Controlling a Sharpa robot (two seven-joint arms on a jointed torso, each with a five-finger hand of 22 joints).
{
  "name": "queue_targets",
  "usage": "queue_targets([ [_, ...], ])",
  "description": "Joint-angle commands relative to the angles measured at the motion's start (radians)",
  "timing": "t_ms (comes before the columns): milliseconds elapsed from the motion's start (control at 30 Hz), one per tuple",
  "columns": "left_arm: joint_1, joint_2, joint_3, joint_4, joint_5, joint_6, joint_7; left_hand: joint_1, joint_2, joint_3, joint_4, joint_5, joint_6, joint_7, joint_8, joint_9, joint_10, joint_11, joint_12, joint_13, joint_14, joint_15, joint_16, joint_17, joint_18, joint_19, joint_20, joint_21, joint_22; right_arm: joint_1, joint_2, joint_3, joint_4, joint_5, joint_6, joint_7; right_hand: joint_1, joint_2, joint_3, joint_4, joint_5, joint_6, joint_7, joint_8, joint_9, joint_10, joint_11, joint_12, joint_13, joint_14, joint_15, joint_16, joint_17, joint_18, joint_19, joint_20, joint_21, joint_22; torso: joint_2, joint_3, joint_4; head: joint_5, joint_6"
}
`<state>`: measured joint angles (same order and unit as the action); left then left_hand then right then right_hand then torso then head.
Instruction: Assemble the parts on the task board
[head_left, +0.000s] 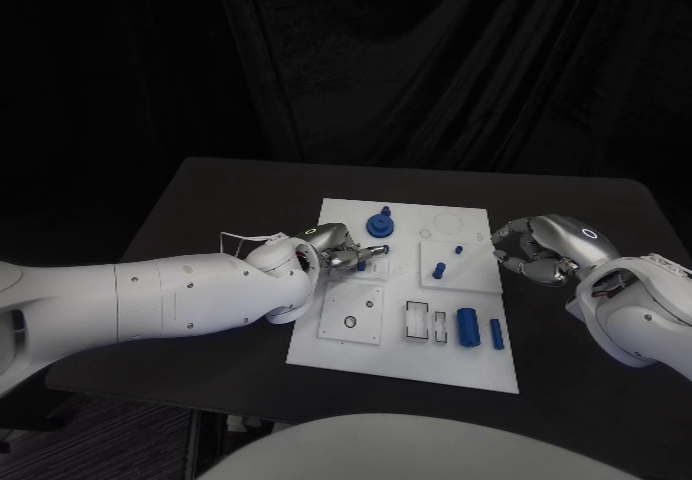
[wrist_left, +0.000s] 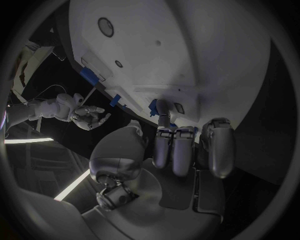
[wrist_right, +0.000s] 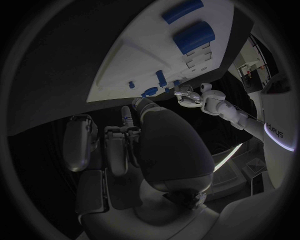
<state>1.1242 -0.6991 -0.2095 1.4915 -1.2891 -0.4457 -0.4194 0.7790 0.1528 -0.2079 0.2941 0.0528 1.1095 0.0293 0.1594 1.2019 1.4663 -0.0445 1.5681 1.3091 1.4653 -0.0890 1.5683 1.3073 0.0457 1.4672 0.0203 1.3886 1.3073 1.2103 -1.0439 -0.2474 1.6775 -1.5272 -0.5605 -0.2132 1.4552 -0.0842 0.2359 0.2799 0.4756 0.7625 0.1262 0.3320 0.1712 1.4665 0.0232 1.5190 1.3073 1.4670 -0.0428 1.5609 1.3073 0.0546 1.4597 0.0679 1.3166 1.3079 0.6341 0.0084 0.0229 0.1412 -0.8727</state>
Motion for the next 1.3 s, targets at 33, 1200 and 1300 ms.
queue_targets([
  [33,-0.002,0.002,-0.002,-0.002,0.006,-0.01,-0.015,-0.014,0.013,-0.019,0.0,-0.005,0.009,-0.003,-0.002,-0.002,0.104,0.005,0.003,0.262,0.106,0.004,0.003,0.263,-0.004,0.024,0.007,0.001,0.209,-0.003,-0.001,0.001,0.001,-0.006,0.005,-0.015,-0.008,-0.003,0.007,0.001,0.003,0.005,0.0,0.005,-0.001,0.052,0.008,-0.006,0.194,0.099,0.005,-0.006,0.247,0.004,0.003,0.002,-0.007,0.185,0.0,-0.0002,-0.0002,0.0,0.0],
  [1200,0.137,-0.124,-0.001,0.084,-0.011,-0.052,0.17,0.563,0.029,-0.073,-0.015,0.3,-0.206,-0.013,0.294,0.127,0.104,-0.004,0.003,0.262,0.106,-0.004,0.003,0.263,-0.017,0.048,-0.001,0.064,0.226,-0.001,-0.013,0.001,0.019,0.003,-0.053,0.023,-0.013,-0.005,0.007,0.002,0.003,0.015,-0.002,0.009,-0.002,0.057,0.008,-0.001,0.2,0.1,0.006,-0.001,0.252,0.001,0.008,0.002,0.005,0.189,0.001,0.0037,-0.006,0.001,0.0],
  [1300,0.158,-0.11,-0.001,0.044,0.013,0.03,0.169,0.597,0.025,-0.05,-0.005,0.277,-0.232,-0.002,0.269,0.125,0.104,0.005,0.003,0.262,0.106,0.004,0.003,0.263,-0.016,0.044,0.005,0.06,0.225,0.0,-0.012,0.001,0.02,0.007,-0.055,0.025,-0.013,-0.004,0.007,0.002,0.004,0.017,-0.002,0.01,-0.002,0.058,0.008,0.0,0.201,0.101,0.006,0.0,0.253,0.001,0.009,0.002,0.007,0.19,0.004,0.0021,-0.0027,-0.002,0.0],
])
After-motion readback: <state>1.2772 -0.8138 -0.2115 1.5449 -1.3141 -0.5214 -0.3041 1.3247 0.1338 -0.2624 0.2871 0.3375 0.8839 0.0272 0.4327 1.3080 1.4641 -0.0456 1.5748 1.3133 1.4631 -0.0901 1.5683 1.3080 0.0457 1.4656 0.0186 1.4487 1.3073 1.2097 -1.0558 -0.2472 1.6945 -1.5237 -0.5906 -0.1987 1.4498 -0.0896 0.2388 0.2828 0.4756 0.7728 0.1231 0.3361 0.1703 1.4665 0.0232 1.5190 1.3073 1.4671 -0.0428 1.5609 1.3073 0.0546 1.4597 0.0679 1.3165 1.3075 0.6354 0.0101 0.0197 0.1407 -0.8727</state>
